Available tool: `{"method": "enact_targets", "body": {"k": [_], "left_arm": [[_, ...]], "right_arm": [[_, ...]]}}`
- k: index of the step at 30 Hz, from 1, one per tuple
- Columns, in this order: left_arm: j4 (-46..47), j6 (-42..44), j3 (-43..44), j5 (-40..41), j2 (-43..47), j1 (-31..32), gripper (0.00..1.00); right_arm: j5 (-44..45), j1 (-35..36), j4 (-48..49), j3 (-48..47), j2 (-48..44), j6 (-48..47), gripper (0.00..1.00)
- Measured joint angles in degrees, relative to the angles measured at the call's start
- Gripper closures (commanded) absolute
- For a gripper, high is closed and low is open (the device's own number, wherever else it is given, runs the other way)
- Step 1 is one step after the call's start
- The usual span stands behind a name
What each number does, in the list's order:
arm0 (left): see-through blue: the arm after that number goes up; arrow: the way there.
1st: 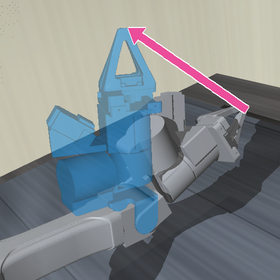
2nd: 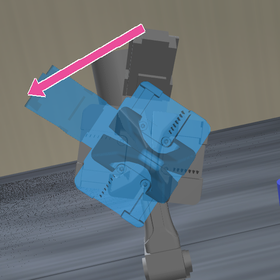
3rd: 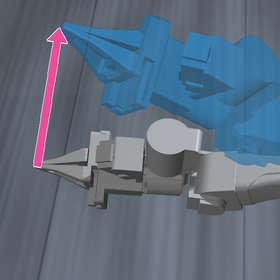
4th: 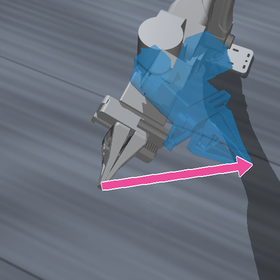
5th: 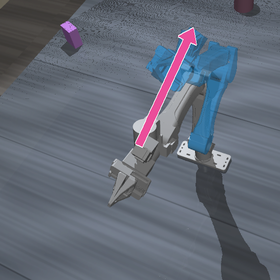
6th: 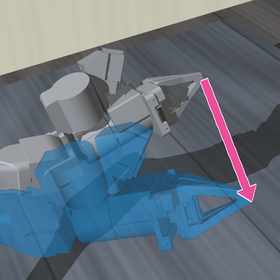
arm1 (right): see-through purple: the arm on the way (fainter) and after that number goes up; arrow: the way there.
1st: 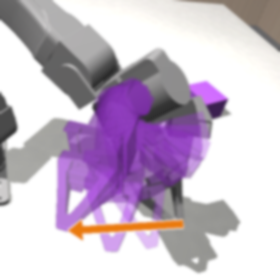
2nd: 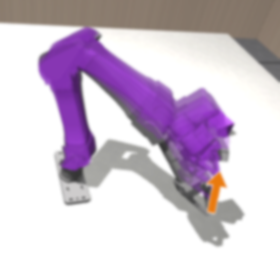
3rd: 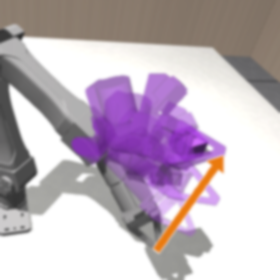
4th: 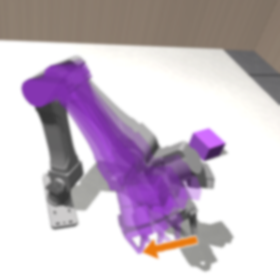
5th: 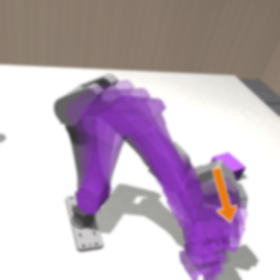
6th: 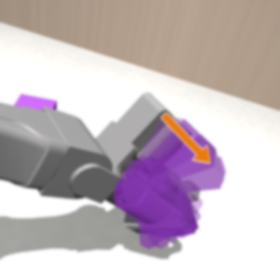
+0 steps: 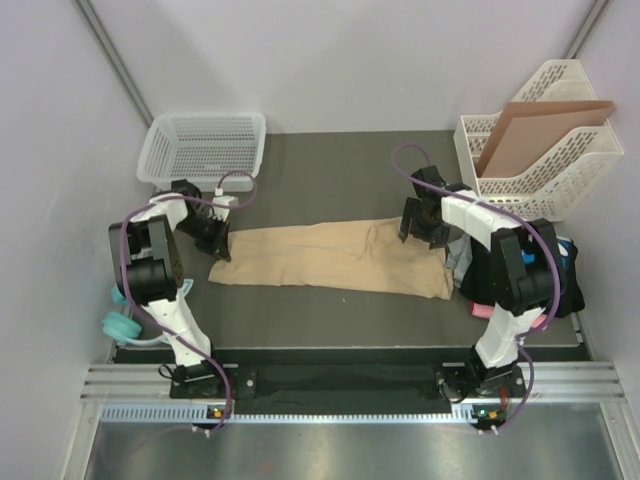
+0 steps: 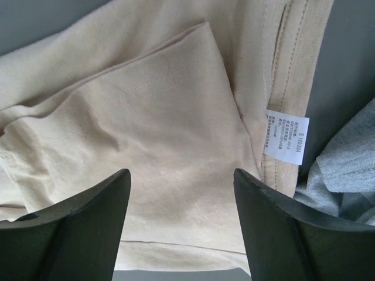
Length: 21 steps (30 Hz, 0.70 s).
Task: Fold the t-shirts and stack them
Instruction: Grab the bottom of the folded rectangular tshirt with left arm, then fold the folded rectangular tshirt in 1/3 of the way
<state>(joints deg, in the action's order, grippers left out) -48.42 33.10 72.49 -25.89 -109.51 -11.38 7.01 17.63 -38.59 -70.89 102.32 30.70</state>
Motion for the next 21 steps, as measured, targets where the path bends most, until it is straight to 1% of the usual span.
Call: {"method": "enact_targets", "body": {"k": [4, 10, 13, 17, 19, 21], "left_arm": [[-1.8, 1.4, 1.2, 1.9, -0.4, -1.9, 1.00], [-6.3, 4.2, 7.5, 8.9, -2.5, -10.1, 1.00], [-7.8, 4.7, 9.9, 10.7, -2.5, -12.1, 1.00], [-10.4, 4.4, 12.0, 10.6, -1.7, -10.4, 1.00], [-11.5, 4.0, 12.0, 10.6, -0.1, -7.6, 1.00], [-12.2, 2.7, 12.0, 11.0, 2.4, -2.9, 1.00]], "right_arm": [[0.0, 0.0, -0.2, 0.8, -0.2, 0.0, 0.29], [0.0, 0.0, 0.1, 1.2, -0.7, 0.0, 0.29], [-0.1, 0.0, 0.3, 1.6, -1.1, 0.0, 0.29], [-0.2, 0.0, 0.6, 1.9, -1.2, 0.0, 0.29], [-0.3, 0.0, 0.7, 1.9, -1.4, 0.0, 0.29], [-0.4, 0.0, 1.1, 2.1, -1.7, 0.0, 0.29]]}}
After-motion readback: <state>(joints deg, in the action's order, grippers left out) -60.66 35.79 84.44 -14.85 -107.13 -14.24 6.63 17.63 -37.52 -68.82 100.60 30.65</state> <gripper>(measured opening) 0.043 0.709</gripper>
